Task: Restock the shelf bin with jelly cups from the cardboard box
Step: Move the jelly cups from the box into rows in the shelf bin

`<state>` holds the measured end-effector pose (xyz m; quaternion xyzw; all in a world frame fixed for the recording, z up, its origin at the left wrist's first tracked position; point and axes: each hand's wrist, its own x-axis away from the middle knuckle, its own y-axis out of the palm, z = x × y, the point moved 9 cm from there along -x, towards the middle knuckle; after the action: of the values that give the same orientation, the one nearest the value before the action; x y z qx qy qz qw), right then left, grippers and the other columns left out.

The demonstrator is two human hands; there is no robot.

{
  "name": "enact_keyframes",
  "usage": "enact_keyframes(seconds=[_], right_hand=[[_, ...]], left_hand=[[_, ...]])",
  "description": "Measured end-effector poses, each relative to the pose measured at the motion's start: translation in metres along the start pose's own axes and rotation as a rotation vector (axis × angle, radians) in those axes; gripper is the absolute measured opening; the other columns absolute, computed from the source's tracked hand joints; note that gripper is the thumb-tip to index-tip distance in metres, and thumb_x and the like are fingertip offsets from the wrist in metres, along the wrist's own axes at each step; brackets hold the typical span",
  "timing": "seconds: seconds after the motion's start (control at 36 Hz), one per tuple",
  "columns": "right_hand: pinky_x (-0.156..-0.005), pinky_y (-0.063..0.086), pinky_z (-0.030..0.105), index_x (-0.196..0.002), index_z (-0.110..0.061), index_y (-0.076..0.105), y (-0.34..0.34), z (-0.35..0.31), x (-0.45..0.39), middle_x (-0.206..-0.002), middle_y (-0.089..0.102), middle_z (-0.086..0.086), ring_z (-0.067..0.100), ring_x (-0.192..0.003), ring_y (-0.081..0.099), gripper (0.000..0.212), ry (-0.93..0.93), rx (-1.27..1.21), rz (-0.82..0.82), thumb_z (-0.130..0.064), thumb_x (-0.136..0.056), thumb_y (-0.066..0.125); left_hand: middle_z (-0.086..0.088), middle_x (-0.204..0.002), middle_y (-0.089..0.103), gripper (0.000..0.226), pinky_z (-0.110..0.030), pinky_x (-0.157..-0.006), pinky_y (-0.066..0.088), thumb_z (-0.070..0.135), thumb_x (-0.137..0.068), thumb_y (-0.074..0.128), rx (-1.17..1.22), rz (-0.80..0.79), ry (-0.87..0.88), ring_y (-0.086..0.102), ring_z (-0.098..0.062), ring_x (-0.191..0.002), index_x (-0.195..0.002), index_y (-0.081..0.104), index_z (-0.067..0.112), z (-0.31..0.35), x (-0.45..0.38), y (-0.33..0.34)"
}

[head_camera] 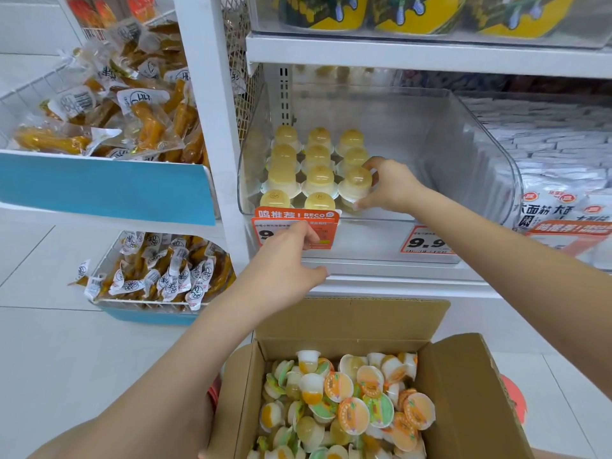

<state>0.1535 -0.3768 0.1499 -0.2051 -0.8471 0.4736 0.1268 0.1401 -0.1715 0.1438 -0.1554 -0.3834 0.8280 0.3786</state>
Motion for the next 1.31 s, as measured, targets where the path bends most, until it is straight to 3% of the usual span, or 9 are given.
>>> enact_keyframes(seconds=[0.19, 0.33, 0.42, 0.5, 0.58, 0.72, 0.92, 1.19, 1.31], right_hand=[[-0.073, 0.035, 0.024, -0.128, -0.014, 0.049, -0.006, 0.009, 0.002, -0.110, 0.059, 0.008, 0.019, -0.098, 0.053, 0.070, 0.026, 0.015, 0.020, -0.023, -0.068, 0.084], [-0.081, 0.050, 0.037, -0.108, -0.018, 0.061, -0.065, 0.006, 0.058, -0.096, 0.061, 0.002, 0.023, -0.084, 0.060, 0.039, -0.061, -0.066, 0.416, -0.024, -0.073, 0.076], [-0.068, 0.045, 0.022, -0.103, -0.020, 0.060, -0.071, -0.005, 0.117, -0.088, 0.060, 0.002, 0.013, -0.067, 0.054, 0.029, -0.212, -0.236, 0.485, -0.013, -0.077, 0.072], [-0.059, 0.042, 0.017, -0.102, -0.023, 0.059, -0.032, -0.004, 0.159, -0.082, 0.059, -0.003, 0.007, -0.061, 0.052, 0.033, -0.283, -0.375, 0.264, -0.007, -0.077, 0.074], [-0.061, 0.043, 0.013, -0.099, -0.029, 0.059, 0.037, 0.027, 0.184, -0.080, 0.060, -0.006, 0.005, -0.065, 0.054, 0.036, -0.180, -0.359, 0.017, -0.010, -0.076, 0.077], [-0.068, 0.048, 0.016, -0.097, -0.035, 0.055, 0.144, 0.101, 0.214, -0.090, 0.061, -0.006, 0.009, -0.079, 0.061, 0.036, 0.033, -0.263, -0.282, -0.013, -0.077, 0.076], [-0.076, 0.051, 0.026, -0.106, -0.026, 0.056, 0.239, 0.150, 0.238, -0.100, 0.056, -0.005, 0.012, -0.091, 0.056, 0.036, 0.166, -0.164, -0.454, -0.018, -0.077, 0.077], [-0.097, 0.040, 0.031, -0.135, -0.020, 0.045, 0.310, 0.130, 0.245, -0.137, 0.046, 0.002, 0.022, -0.127, 0.038, 0.055, -0.074, 0.054, -0.617, -0.011, -0.085, 0.064], [-0.098, 0.037, 0.030, -0.139, -0.018, 0.042, 0.332, 0.115, 0.239, -0.141, 0.042, 0.004, 0.021, -0.133, 0.033, 0.057, -0.142, 0.080, -0.657, -0.006, -0.087, 0.061]], left_hand=[[0.003, -0.116, 0.055, 0.040, -0.023, -0.089, 0.042, 0.024, -0.082, 0.070, 0.000, -0.003, 0.018, 0.048, -0.007, -0.102, -0.117, 0.050, 0.018, -0.001, 0.000, -0.001], [0.005, -0.113, 0.053, 0.037, -0.023, -0.091, 0.041, 0.024, -0.083, 0.070, 0.002, -0.004, 0.041, 0.048, -0.007, -0.103, -0.115, 0.052, 0.018, -0.002, 0.008, -0.001], [0.007, -0.108, 0.053, 0.032, -0.022, -0.086, 0.041, 0.022, -0.082, 0.070, 0.017, -0.023, 0.050, 0.050, -0.008, -0.100, -0.108, 0.051, 0.021, -0.006, 0.015, 0.008], [0.008, -0.102, 0.056, 0.028, -0.016, -0.073, 0.042, 0.018, -0.081, 0.071, 0.096, -0.026, 0.027, 0.055, -0.009, -0.095, -0.100, 0.051, 0.024, -0.018, 0.026, 0.029], [0.006, -0.097, 0.059, 0.027, -0.021, -0.080, 0.045, 0.011, -0.080, 0.071, 0.144, -0.027, -0.050, 0.058, -0.013, -0.095, -0.095, 0.053, 0.023, -0.047, 0.043, 0.068], [0.000, -0.107, 0.061, 0.032, -0.020, -0.080, 0.044, 0.011, -0.080, 0.069, -0.065, -0.291, -0.112, 0.056, -0.012, -0.097, -0.109, 0.058, 0.016, -0.103, 0.067, 0.144], [0.000, -0.099, 0.056, 0.033, -0.022, -0.078, 0.043, 0.007, -0.076, 0.070, -0.114, -0.452, -0.274, 0.057, -0.018, -0.099, -0.107, 0.058, 0.014, -0.179, 0.097, 0.208], [-0.004, -0.121, 0.051, 0.058, -0.026, -0.083, 0.045, 0.001, -0.073, 0.072, -0.236, -0.769, -0.301, 0.052, -0.019, -0.109, -0.124, 0.049, 0.015, -0.228, 0.142, 0.275], [-0.007, -0.115, 0.057, 0.049, -0.031, -0.085, 0.048, 0.001, -0.077, 0.063, -0.263, -0.732, -0.310, 0.056, -0.020, -0.104, -0.122, 0.050, 0.016, -0.240, 0.144, 0.277]])
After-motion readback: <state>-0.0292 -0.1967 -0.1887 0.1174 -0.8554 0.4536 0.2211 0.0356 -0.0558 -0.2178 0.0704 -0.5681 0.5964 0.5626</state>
